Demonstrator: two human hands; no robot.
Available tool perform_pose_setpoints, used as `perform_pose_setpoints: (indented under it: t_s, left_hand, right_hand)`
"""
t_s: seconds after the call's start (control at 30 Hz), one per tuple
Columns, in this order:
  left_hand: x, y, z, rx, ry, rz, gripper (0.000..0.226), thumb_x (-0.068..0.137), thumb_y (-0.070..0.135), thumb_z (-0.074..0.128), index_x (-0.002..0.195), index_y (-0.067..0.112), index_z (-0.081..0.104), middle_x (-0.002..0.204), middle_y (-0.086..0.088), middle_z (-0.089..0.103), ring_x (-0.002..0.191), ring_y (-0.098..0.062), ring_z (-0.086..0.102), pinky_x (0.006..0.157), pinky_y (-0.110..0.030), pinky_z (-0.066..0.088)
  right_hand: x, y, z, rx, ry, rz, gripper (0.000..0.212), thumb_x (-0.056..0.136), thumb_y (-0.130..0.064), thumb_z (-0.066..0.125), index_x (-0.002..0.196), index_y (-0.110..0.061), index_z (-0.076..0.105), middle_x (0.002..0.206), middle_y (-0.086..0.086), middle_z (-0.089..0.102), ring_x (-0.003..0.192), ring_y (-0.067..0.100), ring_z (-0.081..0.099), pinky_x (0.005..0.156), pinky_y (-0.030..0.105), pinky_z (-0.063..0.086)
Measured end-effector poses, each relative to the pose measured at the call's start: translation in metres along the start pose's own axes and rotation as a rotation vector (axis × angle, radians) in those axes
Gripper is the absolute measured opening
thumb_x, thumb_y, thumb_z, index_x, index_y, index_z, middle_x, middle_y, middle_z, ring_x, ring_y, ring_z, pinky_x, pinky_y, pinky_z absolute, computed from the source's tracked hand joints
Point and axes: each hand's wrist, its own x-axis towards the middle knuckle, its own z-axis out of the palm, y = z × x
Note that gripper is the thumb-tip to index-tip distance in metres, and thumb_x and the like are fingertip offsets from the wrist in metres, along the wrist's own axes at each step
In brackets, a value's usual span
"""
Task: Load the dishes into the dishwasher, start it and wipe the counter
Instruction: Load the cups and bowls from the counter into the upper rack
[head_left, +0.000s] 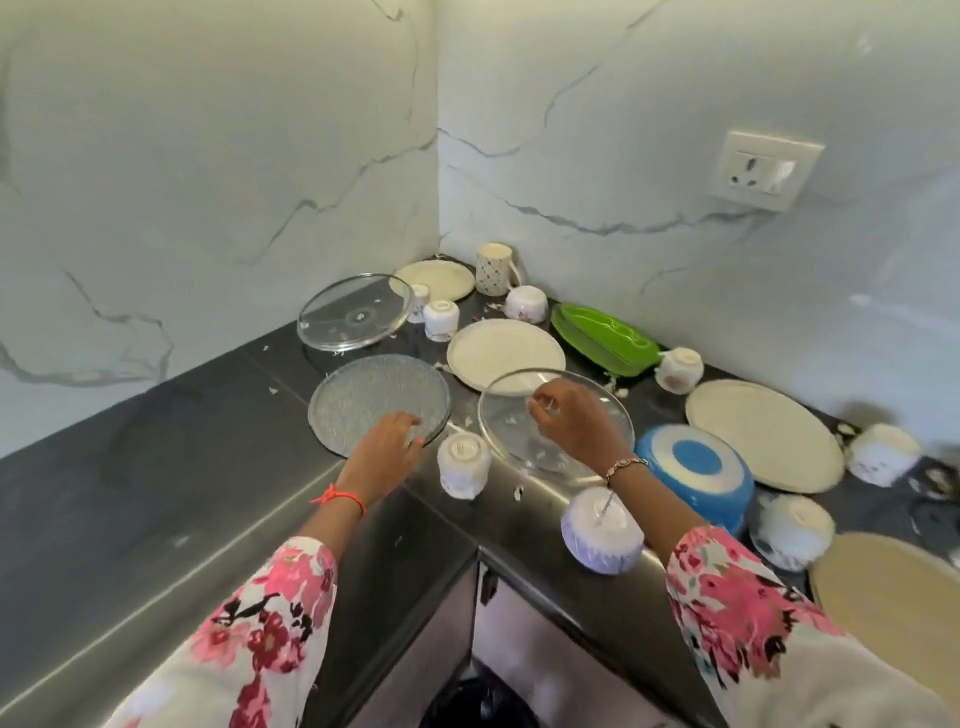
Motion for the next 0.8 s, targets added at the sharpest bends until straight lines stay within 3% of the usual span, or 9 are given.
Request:
perform_pose_setpoints:
  t_s: [0.1, 0.23, 0.37, 0.5, 0.6, 0.7, 0.8]
  left_hand:
    - [0.051, -0.01, -0.006, -0.004, -0.037, -0.013, 0.039, 0.095, 0.018, 0.047, 0.131, 0.005, 0.044, 0.135, -0.011, 0.047, 0.125, -0.027, 0.043, 0.104, -0.035, 0.031]
    - [0.118, -0.024, -0.012, -0.054, -0.127, -0.09, 0.046, 0.095, 0.021, 0.047, 0.137, 0.005, 0.036, 0.142, -0.014, 0.039, 0.131, -0.028, 0.037, 0.108, -0.038, 0.03]
    - [0.184, -0.034, -0.006, -0.068, -0.178, -0.112, 0.057, 0.094, 0.022, 0.049, 0.142, 0.0, 0.026, 0.149, -0.016, 0.027, 0.139, -0.027, 0.026, 0.112, -0.034, 0.021]
    - [0.242, -0.05, 0.012, -0.093, -0.186, -0.156, 0.051, 0.081, 0.027, 0.05, 0.124, 0.001, 0.044, 0.133, -0.022, 0.044, 0.13, -0.037, 0.037, 0.105, -0.042, 0.033]
    - [0.272, -0.059, 0.026, -0.064, -0.136, -0.202, 0.066, 0.079, 0.025, 0.06, 0.133, -0.001, 0.032, 0.14, -0.022, 0.034, 0.132, -0.037, 0.032, 0.108, -0.045, 0.03]
    - [0.298, -0.077, 0.042, -0.095, -0.091, -0.265, 0.1, 0.063, 0.051, 0.059, 0.143, 0.004, 0.018, 0.148, -0.02, 0.025, 0.138, -0.035, 0.023, 0.114, -0.047, 0.02]
    - [0.315, -0.094, 0.056, -0.039, -0.1, -0.301, 0.112, 0.058, 0.071, 0.043, 0.148, 0.015, 0.009, 0.153, -0.018, 0.017, 0.142, -0.033, 0.013, 0.116, -0.05, 0.01]
  right_hand:
    - [0.053, 0.005, 0.004, -0.035, 0.024, -0.026, 0.021, 0.09, -0.021, 0.057, 0.088, -0.003, 0.068, 0.087, 0.011, 0.067, 0.078, 0.024, 0.06, 0.066, 0.029, 0.041]
    - [0.114, 0.014, 0.015, -0.028, 0.046, 0.001, 0.022, 0.089, -0.022, 0.057, 0.085, -0.004, 0.068, 0.085, 0.009, 0.067, 0.077, 0.024, 0.059, 0.067, 0.034, 0.045]
    - [0.173, 0.027, 0.028, -0.06, 0.088, 0.026, 0.02, 0.089, -0.02, 0.059, 0.082, -0.004, 0.067, 0.084, 0.01, 0.067, 0.077, 0.027, 0.059, 0.064, 0.026, 0.035]
    - [0.224, 0.043, 0.042, -0.083, 0.101, 0.031, 0.021, 0.089, -0.02, 0.057, 0.083, -0.003, 0.068, 0.086, 0.013, 0.067, 0.079, 0.029, 0.06, 0.064, 0.026, 0.034]
    - [0.257, 0.056, 0.05, -0.072, 0.092, 0.032, 0.021, 0.09, -0.02, 0.056, 0.089, -0.004, 0.069, 0.091, 0.012, 0.068, 0.082, 0.027, 0.06, 0.066, 0.028, 0.038]
    - [0.291, 0.071, 0.058, -0.048, 0.062, 0.029, 0.022, 0.09, -0.023, 0.056, 0.091, -0.005, 0.068, 0.093, 0.01, 0.066, 0.085, 0.023, 0.059, 0.07, 0.029, 0.041]
    - [0.323, 0.085, 0.068, -0.06, 0.006, 0.023, 0.024, 0.09, -0.026, 0.056, 0.098, -0.006, 0.067, 0.101, 0.009, 0.062, 0.091, 0.024, 0.058, 0.074, 0.03, 0.043]
